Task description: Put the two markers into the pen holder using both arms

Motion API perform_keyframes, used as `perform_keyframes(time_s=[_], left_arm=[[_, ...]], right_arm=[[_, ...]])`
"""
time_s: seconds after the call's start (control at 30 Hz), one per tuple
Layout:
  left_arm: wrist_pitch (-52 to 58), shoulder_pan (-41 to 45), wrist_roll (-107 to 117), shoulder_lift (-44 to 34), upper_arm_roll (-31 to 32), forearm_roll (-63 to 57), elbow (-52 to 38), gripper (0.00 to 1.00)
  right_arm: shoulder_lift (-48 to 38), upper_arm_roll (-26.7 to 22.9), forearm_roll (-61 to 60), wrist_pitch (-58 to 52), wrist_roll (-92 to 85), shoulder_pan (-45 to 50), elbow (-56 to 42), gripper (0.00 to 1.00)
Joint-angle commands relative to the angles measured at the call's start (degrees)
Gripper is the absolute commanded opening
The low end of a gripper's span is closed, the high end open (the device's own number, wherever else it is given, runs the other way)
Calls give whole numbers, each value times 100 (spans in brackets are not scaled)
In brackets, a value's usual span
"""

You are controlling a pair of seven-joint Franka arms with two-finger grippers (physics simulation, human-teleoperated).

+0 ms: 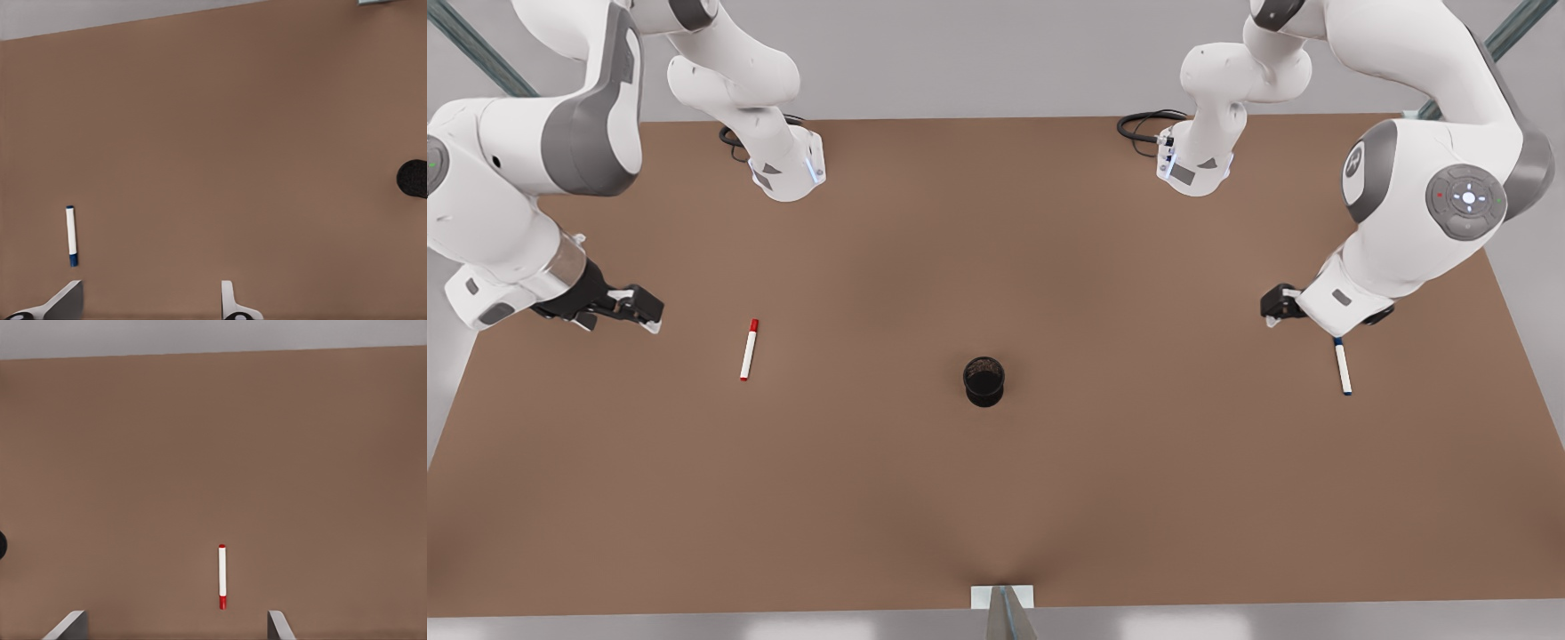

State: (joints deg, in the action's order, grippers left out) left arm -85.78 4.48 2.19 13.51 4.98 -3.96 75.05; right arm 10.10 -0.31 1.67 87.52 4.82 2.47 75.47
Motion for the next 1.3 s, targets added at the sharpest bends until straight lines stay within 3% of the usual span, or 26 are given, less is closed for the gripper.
perform_keyframes(time_s=[0.0, 0.07, 0.2, 0.3, 0.4, 0.47, 0.53, 0.67, 1.07, 1.13, 1.17, 1.27], left_arm=[[-44, -9, -78, -6, 3, -26, 18, 100], [-114, -18, -70, -15, 3, -61, 282, 100], [-2715, -141, -96, -15, -920, 220, 2294, 100], [-3612, -299, -298, 301, -1105, 211, 2857, 100], [-4007, -527, -894, 652, -1271, 211, 2989, 100], [-4500, -720, -1247, 881, -1333, 237, 3112, 100], [-4588, -1019, -1835, 1189, -1351, 843, 3112, 100], [-5265, -1292, -2785, 1664, -1527, 897, 3112, 100], [-5449, -1573, -4024, 2217, -1562, 905, 3104, 100], [-5449, -1609, -4086, 2226, -1562, 905, 3095, 75], [-5449, -1617, -4086, 2252, -1562, 914, 3095, 69], [-5449, -1653, -4086, 2279, -1562, 1072, 3068, 67]], right_arm=[[-8, 4, 0, -33, 186, 16, -6, 100], [-17, 4, 0, -42, 151, 16, -6, 100], [-17, 66, 0, -51, 186, 34, 3, 100], [-8, 66, 0, -24, 116, -1, 3, 100], [352, 66, -9, 475, 116, -10, 265, 100], [203, 66, -9, 1301, 124, -28, 1310, 100], [-402, 75, -9, 2777, 151, -106, 3225, 100], [-456, 75, -9, 4167, 116, -370, 4643, 100], [599, 75, 0, 5311, 124, -740, 5241, 96], [844, 83, 0, 5609, 151, -713, 5241, 93], [985, 118, 0, 5759, 195, -661, 5215, 92], [1301, 136, 0, 5777, 239, -669, 5013, 84]])
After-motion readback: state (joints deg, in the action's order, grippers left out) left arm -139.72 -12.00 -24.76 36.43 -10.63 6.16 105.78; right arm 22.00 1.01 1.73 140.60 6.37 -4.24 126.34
